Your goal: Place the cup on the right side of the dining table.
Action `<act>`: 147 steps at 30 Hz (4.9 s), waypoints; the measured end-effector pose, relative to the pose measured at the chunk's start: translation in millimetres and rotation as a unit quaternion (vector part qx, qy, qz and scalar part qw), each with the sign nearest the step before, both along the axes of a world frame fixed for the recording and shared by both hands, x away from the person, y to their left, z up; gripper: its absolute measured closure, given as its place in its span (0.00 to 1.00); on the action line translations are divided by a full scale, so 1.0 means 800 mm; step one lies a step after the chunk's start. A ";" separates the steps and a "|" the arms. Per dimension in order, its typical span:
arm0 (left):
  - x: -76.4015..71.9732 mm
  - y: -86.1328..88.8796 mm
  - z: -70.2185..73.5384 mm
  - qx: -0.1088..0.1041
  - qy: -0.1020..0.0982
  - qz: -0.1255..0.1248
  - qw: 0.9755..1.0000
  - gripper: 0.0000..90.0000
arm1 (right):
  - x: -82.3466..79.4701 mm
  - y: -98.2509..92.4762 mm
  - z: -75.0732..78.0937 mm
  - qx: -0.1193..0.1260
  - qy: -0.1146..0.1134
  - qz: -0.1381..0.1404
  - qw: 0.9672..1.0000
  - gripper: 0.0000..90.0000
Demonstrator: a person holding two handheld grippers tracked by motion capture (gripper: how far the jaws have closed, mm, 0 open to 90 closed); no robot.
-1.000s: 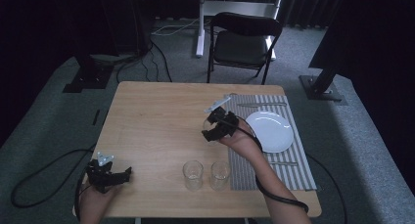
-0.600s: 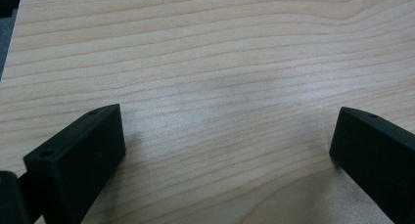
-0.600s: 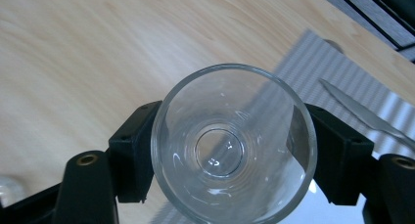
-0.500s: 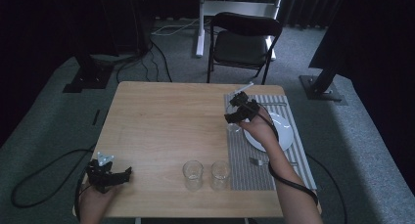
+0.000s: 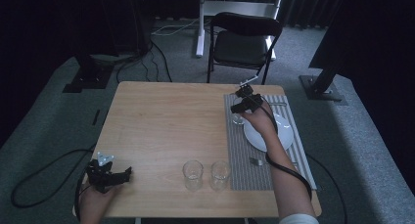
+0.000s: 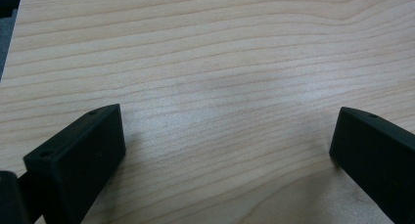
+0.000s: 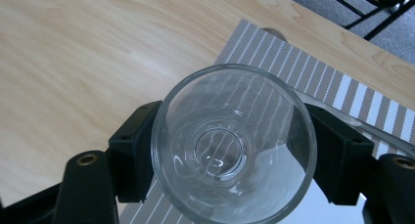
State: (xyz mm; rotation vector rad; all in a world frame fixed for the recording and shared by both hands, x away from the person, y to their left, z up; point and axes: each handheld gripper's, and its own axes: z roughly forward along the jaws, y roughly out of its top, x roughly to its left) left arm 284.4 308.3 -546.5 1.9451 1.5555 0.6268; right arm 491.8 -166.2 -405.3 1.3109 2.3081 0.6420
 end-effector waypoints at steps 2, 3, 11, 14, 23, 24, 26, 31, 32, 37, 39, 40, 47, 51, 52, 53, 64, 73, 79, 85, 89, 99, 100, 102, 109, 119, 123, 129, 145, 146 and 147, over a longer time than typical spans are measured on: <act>0.000 0.000 0.000 0.000 0.000 0.000 1.000 0.00 | 0.008 0.000 -0.005 -0.005 0.005 -0.005 1.000 0.32; 0.000 0.000 0.000 0.000 0.000 0.000 1.000 0.00 | 0.013 0.000 -0.007 -0.007 0.010 -0.009 1.000 0.32; 0.000 0.000 0.000 0.000 0.000 0.000 1.000 0.00 | 0.039 -0.007 -0.016 0.011 0.014 -0.042 0.999 0.32; 0.000 0.000 0.000 0.000 0.000 0.000 1.000 0.00 | 0.046 -0.005 -0.017 0.004 0.007 -0.049 0.999 0.32; 0.000 0.000 0.000 0.000 0.000 0.000 1.000 0.00 | 0.061 0.002 -0.034 0.009 0.014 -0.063 0.998 0.32; 0.000 0.000 0.000 0.000 0.000 0.000 1.000 0.00 | 0.063 0.002 -0.036 0.008 0.015 -0.066 0.998 0.32; 0.000 0.000 0.000 0.000 0.000 0.000 1.000 0.00 | 0.065 0.003 -0.040 0.002 0.018 -0.067 0.998 0.32; 0.000 0.000 0.000 0.000 0.000 0.000 1.000 0.00 | 0.064 0.003 -0.046 0.008 0.013 -0.072 0.997 0.32; 0.000 0.000 0.000 0.000 0.000 0.000 1.000 0.00 | 0.064 0.003 -0.046 0.008 0.015 -0.072 0.997 0.32; 0.000 0.000 0.000 0.000 0.000 -0.002 1.000 0.00 | 0.065 0.000 -0.043 0.014 0.029 -0.063 0.997 0.28; 0.000 0.000 0.000 0.000 0.000 -0.002 1.000 0.00 | 0.065 -0.002 -0.042 0.018 0.029 -0.068 0.997 0.24; 0.000 0.000 0.000 0.000 0.000 -0.002 1.000 0.00 | 0.065 -0.004 -0.042 0.021 0.031 -0.066 0.997 0.23; 0.000 0.000 0.000 0.000 0.000 -0.002 1.000 0.00 | 0.057 -0.013 -0.036 0.040 0.029 -0.061 0.997 0.14; 0.000 0.000 0.000 0.000 0.000 -0.002 1.000 0.00 | 0.050 -0.015 -0.039 0.034 0.028 -0.060 0.997 0.13; 0.000 0.000 0.000 0.000 0.000 -0.002 1.000 0.00 | 0.050 -0.015 -0.039 0.034 0.028 -0.060 0.997 0.13; 0.000 0.000 0.000 0.000 0.000 -0.002 1.000 0.00 | 0.047 -0.017 -0.040 0.039 0.023 -0.065 0.997 0.13; 0.000 0.000 0.000 0.000 0.000 -0.002 1.000 0.00 | 0.029 -0.025 -0.047 0.049 0.023 -0.062 0.997 0.13; 0.000 0.000 0.000 0.000 0.000 -0.002 1.000 0.00 | 0.007 -0.036 -0.054 0.060 0.016 -0.063 0.996 0.13; 0.000 0.000 0.000 0.000 0.000 -0.002 1.000 0.00 | -0.007 -0.043 -0.062 0.059 0.022 -0.057 0.996 0.13; 0.000 0.000 0.000 0.000 0.000 -0.002 1.000 0.00 | -0.019 -0.050 -0.067 0.072 0.018 -0.056 0.996 0.13; 0.000 0.000 0.000 0.000 0.000 -0.002 1.000 0.00 | -0.032 -0.055 -0.070 0.076 0.007 -0.053 0.996 0.13; 0.000 0.000 0.000 0.000 0.000 -0.002 1.000 0.00 | -0.062 -0.071 -0.073 0.082 -0.026 -0.054 0.995 0.13; 0.000 0.000 0.000 0.000 0.000 -0.001 1.000 0.00 | -0.065 -0.072 -0.074 0.081 -0.026 -0.056 0.995 0.13; 0.000 0.000 0.000 0.000 0.000 -0.002 1.000 0.00 | -0.071 -0.075 -0.076 0.085 -0.029 -0.056 0.994 0.13; 0.000 0.000 0.000 0.000 0.000 -0.002 1.000 0.00 | -0.091 -0.093 -0.085 0.093 -0.052 -0.070 0.992 0.13; 0.000 0.000 0.000 0.000 0.000 -0.001 1.000 0.00 | -0.120 -0.112 -0.093 0.112 -0.063 -0.073 0.989 0.13; -0.001 0.000 0.000 0.000 0.000 0.000 1.000 0.00 | -0.137 -0.119 -0.098 0.105 -0.069 -0.069 0.990 0.13; -0.001 0.000 0.000 0.000 0.000 0.000 1.000 0.00 | -0.167 -0.129 -0.099 0.127 -0.083 -0.075 0.986 0.13; -0.001 0.000 0.000 0.001 0.001 0.000 1.000 0.00 | -0.226 -0.149 -0.114 0.140 -0.097 -0.078 0.982 0.13; -0.001 0.000 0.000 0.001 0.001 0.000 1.000 0.00 | -0.226 -0.149 -0.114 0.140 -0.097 -0.078 0.982 0.13; -0.001 0.000 0.000 0.000 0.001 0.001 1.000 0.00 | -0.232 -0.152 -0.116 0.139 -0.092 -0.079 0.983 0.13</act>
